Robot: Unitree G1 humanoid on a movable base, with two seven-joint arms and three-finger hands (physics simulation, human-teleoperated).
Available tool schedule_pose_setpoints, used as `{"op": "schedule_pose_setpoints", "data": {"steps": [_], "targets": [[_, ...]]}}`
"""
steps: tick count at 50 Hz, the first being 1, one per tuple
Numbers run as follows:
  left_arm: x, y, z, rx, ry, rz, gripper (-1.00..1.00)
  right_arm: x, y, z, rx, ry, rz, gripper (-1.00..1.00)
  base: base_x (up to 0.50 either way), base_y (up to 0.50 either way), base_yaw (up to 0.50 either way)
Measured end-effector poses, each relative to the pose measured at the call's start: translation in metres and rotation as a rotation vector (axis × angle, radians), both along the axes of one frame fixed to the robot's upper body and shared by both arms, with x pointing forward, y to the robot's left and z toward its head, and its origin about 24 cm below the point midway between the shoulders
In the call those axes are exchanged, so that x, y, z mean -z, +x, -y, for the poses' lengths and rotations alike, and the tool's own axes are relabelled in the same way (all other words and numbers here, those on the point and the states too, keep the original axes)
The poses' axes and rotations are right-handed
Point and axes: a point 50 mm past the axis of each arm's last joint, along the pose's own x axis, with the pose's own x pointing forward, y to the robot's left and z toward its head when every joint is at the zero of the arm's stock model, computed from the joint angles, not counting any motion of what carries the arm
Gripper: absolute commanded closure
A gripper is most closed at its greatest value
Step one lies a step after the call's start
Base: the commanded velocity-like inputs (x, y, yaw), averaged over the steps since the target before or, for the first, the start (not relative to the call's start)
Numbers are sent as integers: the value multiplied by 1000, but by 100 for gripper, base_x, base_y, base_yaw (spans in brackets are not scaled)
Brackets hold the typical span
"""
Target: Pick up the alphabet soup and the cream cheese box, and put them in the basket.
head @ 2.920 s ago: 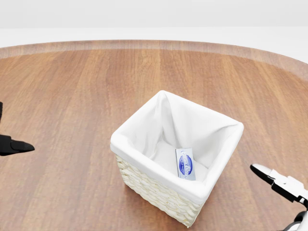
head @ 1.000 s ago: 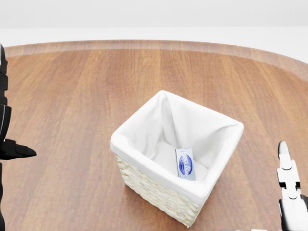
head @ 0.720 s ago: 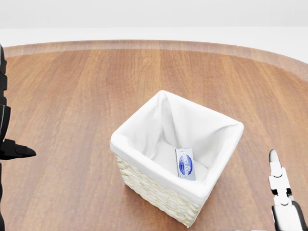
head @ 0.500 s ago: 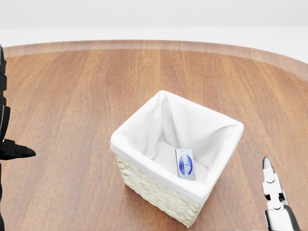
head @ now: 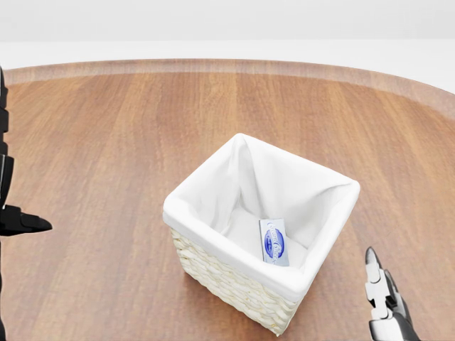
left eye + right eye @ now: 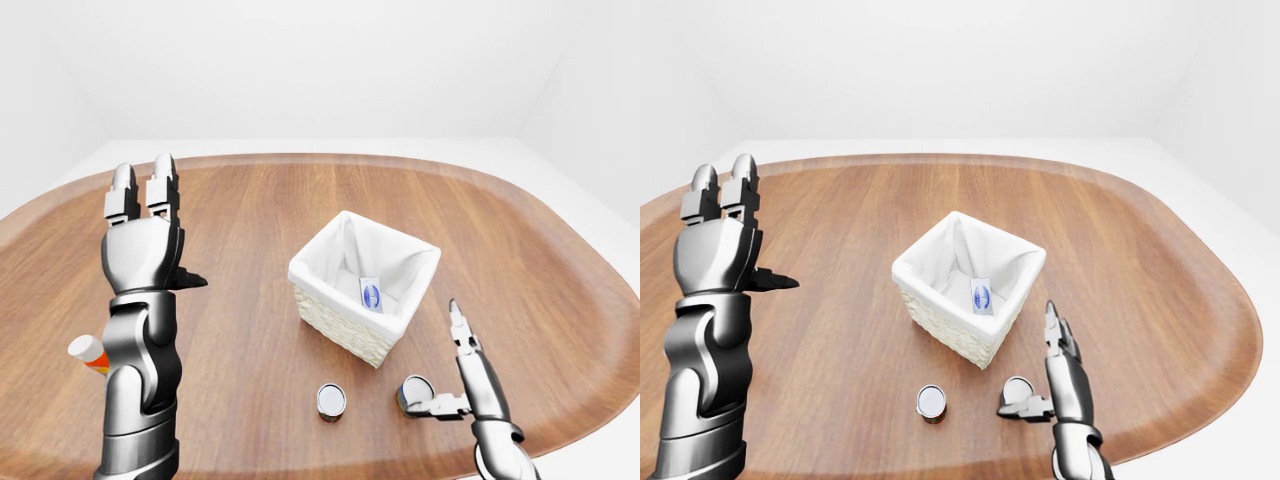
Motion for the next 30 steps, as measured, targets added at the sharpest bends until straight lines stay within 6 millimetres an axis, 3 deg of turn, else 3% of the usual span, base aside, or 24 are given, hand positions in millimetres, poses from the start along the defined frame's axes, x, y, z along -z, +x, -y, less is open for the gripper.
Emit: {"op": "schedule_pose_setpoints", "data": {"steps": [30], "targets": [[-1, 0, -1, 0, -4, 11, -100, 27, 0, -11, -28, -22, -73, -100, 0, 0, 0]]}}
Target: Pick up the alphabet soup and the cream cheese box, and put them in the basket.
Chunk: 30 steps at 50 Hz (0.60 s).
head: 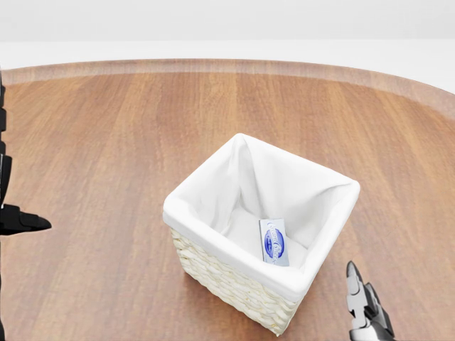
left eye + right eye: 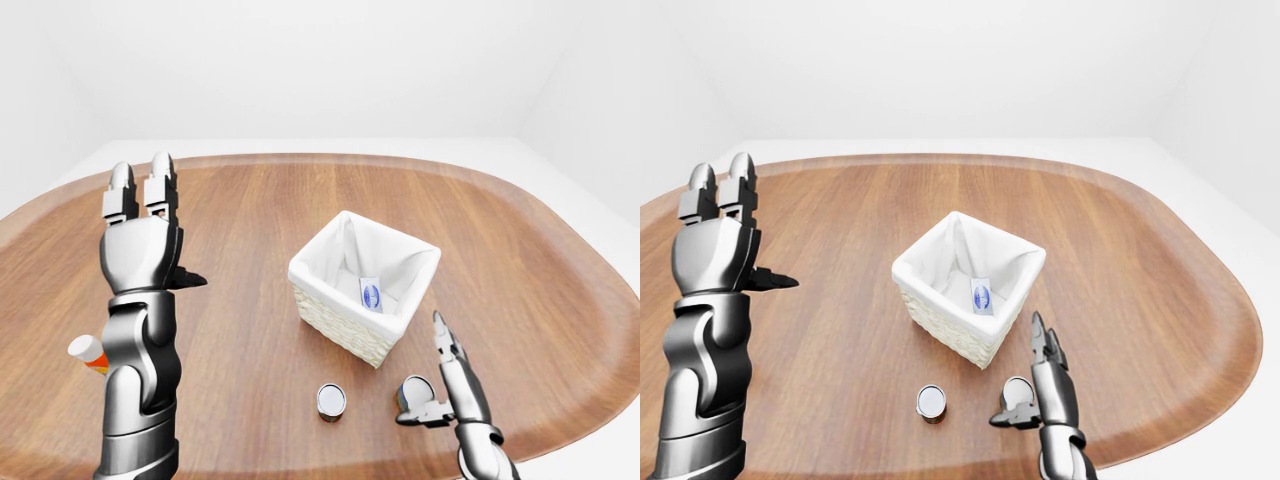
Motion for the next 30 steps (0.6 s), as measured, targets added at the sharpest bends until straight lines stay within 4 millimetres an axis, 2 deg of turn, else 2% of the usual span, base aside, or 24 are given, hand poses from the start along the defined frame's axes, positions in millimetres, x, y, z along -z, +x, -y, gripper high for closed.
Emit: {"op": "schedule_pose_setpoints", "data": {"steps": [30], "targets": [[0, 0, 0, 1, 1, -1, -100, 26, -1, 2, 16, -26, -80, -100, 0, 0, 0]]}}
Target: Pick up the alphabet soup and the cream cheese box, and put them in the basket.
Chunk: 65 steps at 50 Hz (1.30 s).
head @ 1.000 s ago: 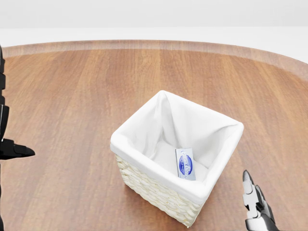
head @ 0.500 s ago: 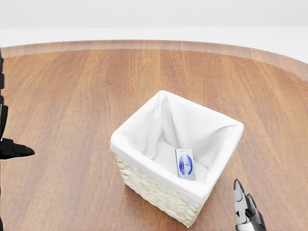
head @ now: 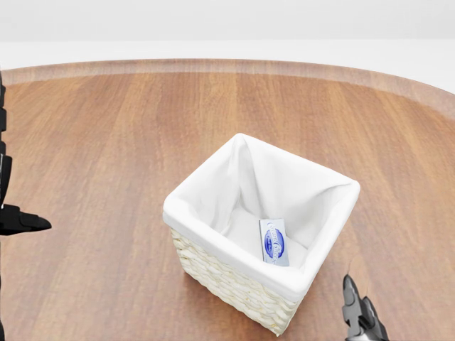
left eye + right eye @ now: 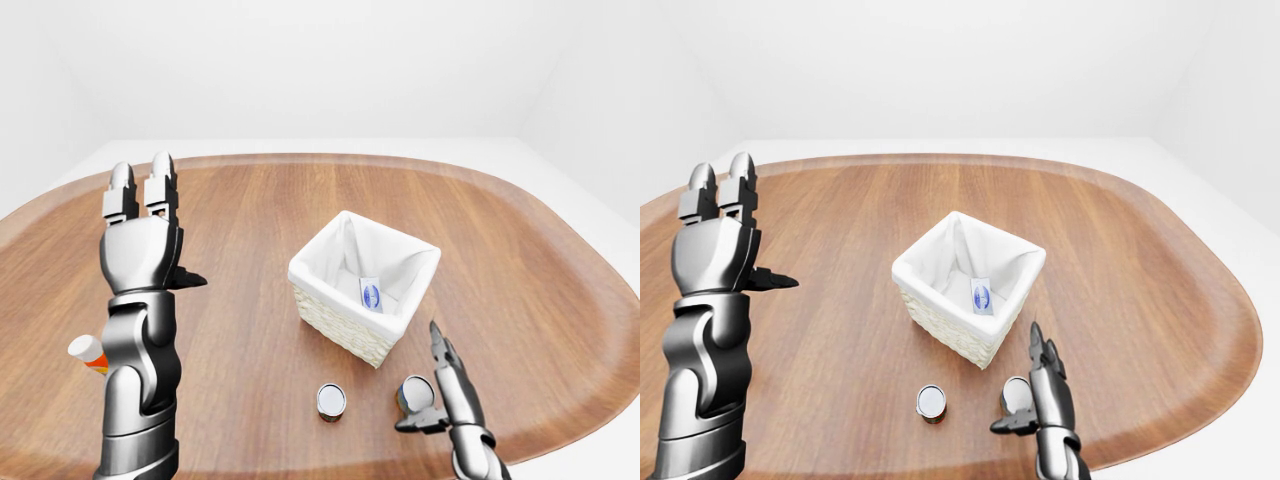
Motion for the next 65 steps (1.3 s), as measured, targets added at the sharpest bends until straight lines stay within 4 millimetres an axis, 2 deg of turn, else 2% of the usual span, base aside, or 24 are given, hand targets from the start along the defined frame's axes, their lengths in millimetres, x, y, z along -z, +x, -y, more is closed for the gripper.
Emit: {"op": "schedule_pose_setpoints", "data": {"steps": [20, 65], "targets": [[0, 0, 0, -1, 1, 0, -100, 18, 1, 3, 26, -13, -53, -100, 0, 0, 0], [-1, 0, 0, 0, 3, 0, -100, 44, -2, 7, 56, -47, -141, -100, 0, 0, 0]]}}
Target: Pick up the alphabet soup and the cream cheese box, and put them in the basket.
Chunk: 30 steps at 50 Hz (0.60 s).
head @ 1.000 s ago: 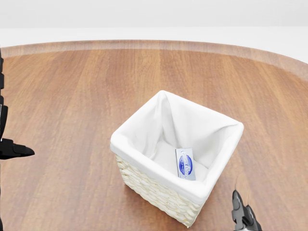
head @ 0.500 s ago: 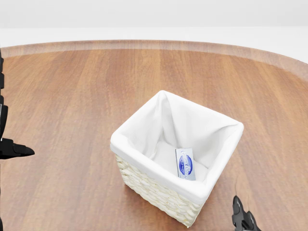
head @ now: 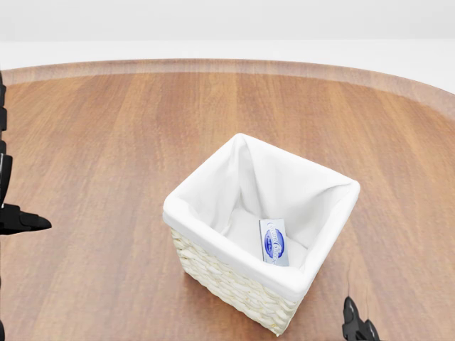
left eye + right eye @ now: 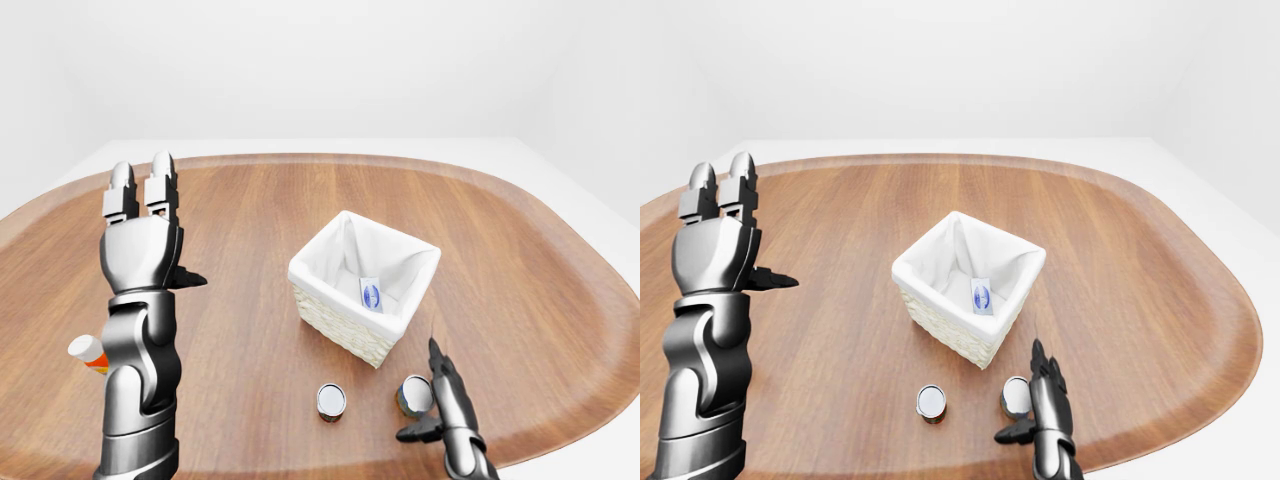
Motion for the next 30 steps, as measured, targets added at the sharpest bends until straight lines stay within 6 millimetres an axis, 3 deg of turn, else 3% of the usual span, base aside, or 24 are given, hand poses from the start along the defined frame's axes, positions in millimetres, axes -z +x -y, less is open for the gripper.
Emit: {"op": "schedule_pose_setpoints", "data": {"steps": [10, 12, 13, 14, 30], "targets": [[0, 0, 0, 0, -1, 0, -100, 5, 0, 2, 9, -9, -19, -100, 0, 0, 0], [0, 1, 0, 0, -1, 0, -100, 6, 0, 2, 11, -12, -22, -58, 0, 0, 0], [0, 1, 0, 0, -1, 0, -100, 7, 0, 2, 12, -12, -23, 34, 0, 0, 0], [0, 1, 0, 0, -1, 0, -100, 7, 0, 3, 12, -13, -25, 100, 0, 0, 0], [0, 1, 0, 1, 0, 0, -100, 5, 6, 9, 37, -41, 3, 100, 0, 0, 0]]}}
